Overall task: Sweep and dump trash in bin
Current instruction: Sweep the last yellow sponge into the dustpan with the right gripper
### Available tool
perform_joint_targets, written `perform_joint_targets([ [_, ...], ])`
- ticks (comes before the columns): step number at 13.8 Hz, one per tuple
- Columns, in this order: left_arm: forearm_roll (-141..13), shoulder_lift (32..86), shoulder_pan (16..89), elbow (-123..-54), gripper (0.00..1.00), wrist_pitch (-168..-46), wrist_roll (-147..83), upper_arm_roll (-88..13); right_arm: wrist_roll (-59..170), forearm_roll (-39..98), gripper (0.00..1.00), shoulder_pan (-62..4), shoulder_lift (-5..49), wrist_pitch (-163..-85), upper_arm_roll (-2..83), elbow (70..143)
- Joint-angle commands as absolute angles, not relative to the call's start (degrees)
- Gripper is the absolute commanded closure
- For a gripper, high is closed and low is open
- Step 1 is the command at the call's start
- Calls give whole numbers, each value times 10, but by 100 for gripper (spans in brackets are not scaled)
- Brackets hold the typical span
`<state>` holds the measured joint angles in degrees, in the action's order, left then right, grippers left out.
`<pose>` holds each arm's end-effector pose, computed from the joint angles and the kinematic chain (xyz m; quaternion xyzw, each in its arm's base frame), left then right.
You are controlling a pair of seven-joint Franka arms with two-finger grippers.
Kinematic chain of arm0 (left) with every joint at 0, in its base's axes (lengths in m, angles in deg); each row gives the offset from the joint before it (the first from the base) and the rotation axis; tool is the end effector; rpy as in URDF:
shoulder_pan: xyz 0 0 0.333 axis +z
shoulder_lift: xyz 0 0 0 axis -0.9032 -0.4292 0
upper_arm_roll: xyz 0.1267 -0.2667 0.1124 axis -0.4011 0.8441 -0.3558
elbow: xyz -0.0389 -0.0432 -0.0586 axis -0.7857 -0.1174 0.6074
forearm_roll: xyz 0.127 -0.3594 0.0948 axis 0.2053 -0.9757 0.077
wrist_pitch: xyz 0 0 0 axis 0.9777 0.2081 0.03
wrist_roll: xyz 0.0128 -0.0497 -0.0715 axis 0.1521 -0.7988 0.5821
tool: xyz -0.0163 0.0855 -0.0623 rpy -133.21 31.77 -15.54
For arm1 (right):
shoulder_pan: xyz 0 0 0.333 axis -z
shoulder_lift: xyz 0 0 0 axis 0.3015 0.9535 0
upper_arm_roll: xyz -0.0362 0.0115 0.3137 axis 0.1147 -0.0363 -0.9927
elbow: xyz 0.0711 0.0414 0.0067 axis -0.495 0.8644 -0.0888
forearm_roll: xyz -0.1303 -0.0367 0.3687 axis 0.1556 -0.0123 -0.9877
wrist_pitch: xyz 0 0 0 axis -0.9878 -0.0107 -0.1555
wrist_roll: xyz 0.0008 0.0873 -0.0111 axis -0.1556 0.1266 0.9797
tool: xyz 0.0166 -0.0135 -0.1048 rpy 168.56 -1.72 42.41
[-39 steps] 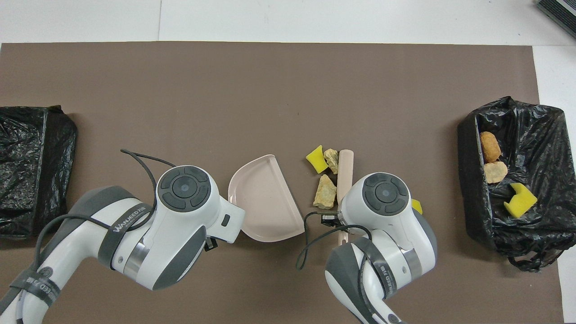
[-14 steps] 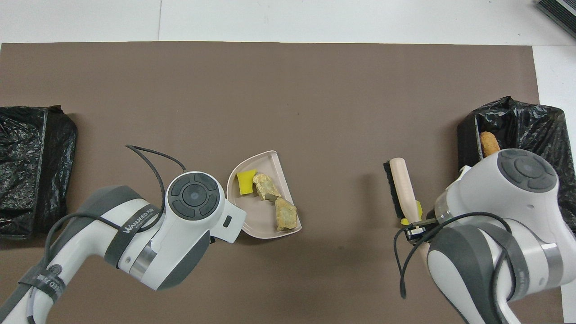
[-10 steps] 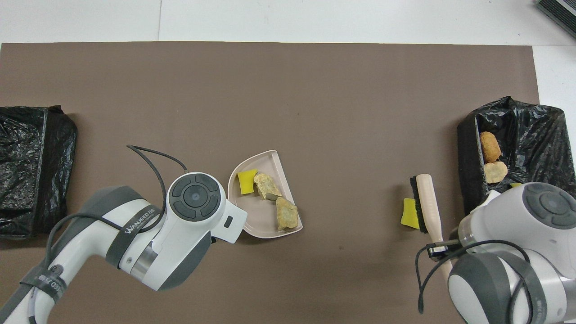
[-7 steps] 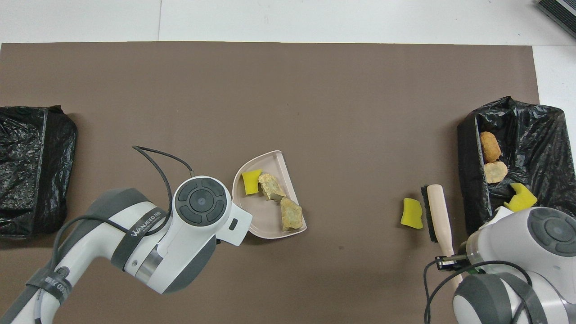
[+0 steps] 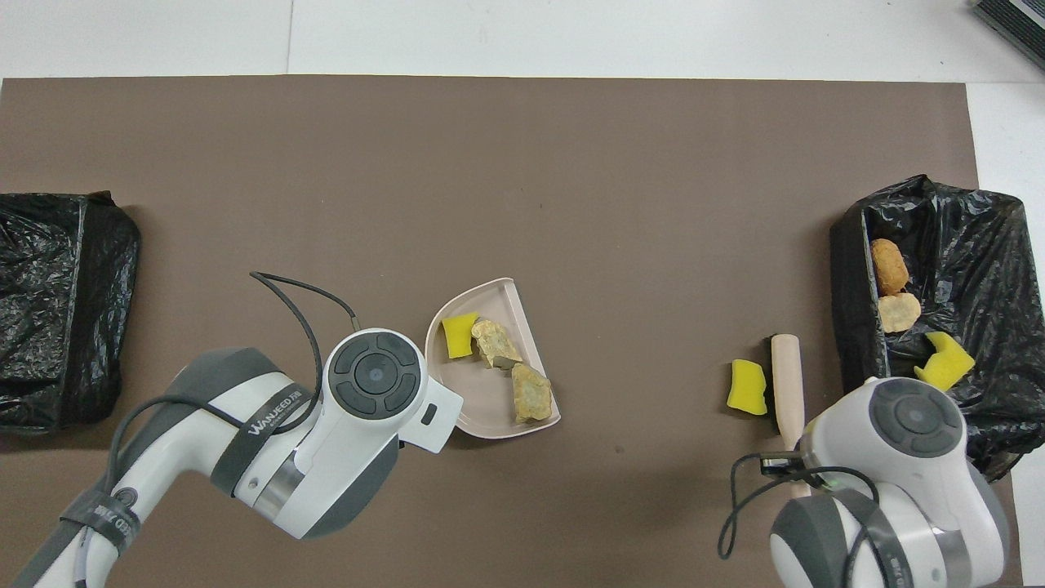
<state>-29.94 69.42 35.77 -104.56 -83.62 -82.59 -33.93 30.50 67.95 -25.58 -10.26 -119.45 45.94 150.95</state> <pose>0.4209 -0.2874 0.3739 -0.7871 0.6059 0.0912 0.0708 0.3761 0.0551 0.3407 0.9851 -0.0325 -0.1396 0.0947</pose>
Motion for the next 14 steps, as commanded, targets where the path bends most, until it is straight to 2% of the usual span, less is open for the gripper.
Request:
perform_joint_targets([
  [1, -274, 709, 347, -1067, 100, -847, -822, -344, 261, 683, 100, -291, -66, -1185, 457, 1464],
  [8, -274, 707, 356, -1067, 100, -868, -828, -344, 183, 591, 100, -371, 100, -1163, 456, 1288],
  [11, -274, 707, 358, -1067, 100, -871, -842, -344, 198, 552, 100, -403, 124, -1188, 455, 1268],
  [14, -274, 705, 365, -1067, 100, -874, -861, -343, 328, 489, 100, -429, 126, -1201, 454, 1264],
])
